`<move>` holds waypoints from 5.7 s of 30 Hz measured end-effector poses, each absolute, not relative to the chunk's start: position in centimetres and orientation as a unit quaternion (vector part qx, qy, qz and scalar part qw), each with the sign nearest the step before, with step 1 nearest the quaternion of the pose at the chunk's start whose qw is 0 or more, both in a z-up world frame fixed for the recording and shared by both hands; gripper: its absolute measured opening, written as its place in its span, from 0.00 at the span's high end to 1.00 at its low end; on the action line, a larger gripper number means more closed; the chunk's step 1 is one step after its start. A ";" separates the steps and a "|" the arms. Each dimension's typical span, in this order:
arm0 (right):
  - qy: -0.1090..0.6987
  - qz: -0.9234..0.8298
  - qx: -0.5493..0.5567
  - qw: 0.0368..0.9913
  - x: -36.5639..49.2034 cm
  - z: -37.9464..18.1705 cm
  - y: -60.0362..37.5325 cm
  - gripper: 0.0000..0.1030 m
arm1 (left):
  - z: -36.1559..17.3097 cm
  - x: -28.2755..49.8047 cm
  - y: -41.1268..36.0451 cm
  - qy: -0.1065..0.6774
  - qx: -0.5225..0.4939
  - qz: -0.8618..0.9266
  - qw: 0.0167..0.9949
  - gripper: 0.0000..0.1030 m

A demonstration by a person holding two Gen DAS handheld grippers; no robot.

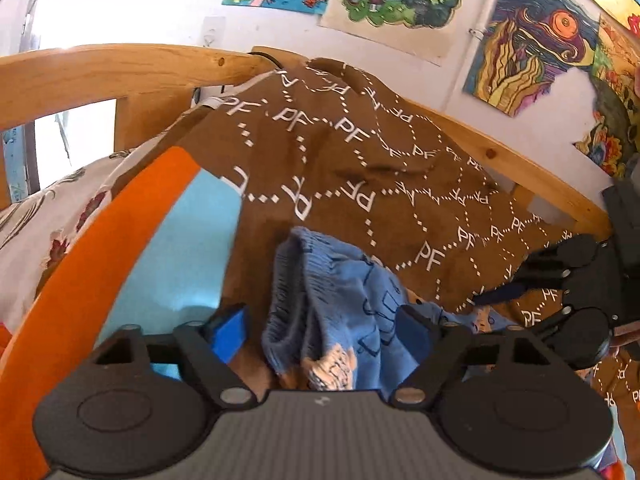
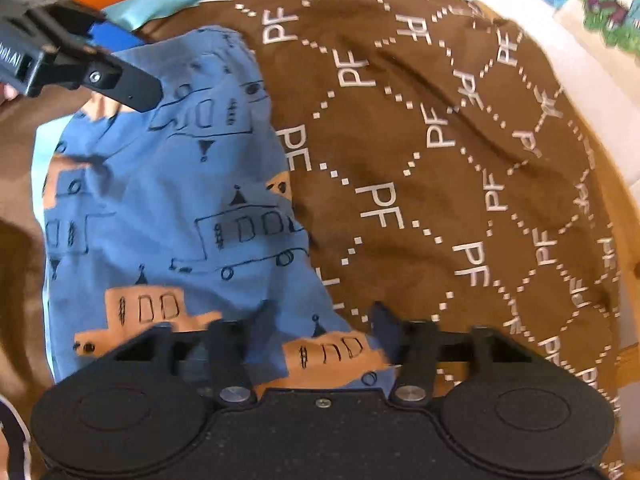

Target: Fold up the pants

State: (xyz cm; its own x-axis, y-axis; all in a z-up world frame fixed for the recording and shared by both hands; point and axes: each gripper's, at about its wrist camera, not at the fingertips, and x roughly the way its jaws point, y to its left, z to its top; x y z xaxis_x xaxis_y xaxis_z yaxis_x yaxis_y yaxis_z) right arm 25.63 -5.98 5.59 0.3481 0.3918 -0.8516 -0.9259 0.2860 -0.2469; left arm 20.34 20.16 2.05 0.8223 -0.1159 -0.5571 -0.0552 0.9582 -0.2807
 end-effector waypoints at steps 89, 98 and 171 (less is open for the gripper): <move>0.354 0.451 -0.253 0.779 25.5 11.7 0.6 0.25 | 1.5 20.6 22.8 0.320 -0.232 0.019 0.918 0.73; 0.330 0.366 -0.296 0.818 17.9 13.2 -10.1 0.07 | 1.4 20.4 22.6 0.319 -0.242 -0.007 0.916 0.50; 0.350 0.065 0.055 0.933 6.8 4.1 -34.5 0.06 | -2.3 12.3 -5.9 0.319 0.119 -0.340 0.877 0.40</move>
State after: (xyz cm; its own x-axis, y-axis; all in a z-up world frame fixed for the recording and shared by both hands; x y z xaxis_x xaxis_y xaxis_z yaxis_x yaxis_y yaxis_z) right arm 6.82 -34.55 4.15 0.7468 0.1594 -0.6456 -0.0826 0.9856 0.1477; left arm 12.30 -5.89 -2.29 0.5657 -0.5199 -0.6401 0.6717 0.7408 -0.0082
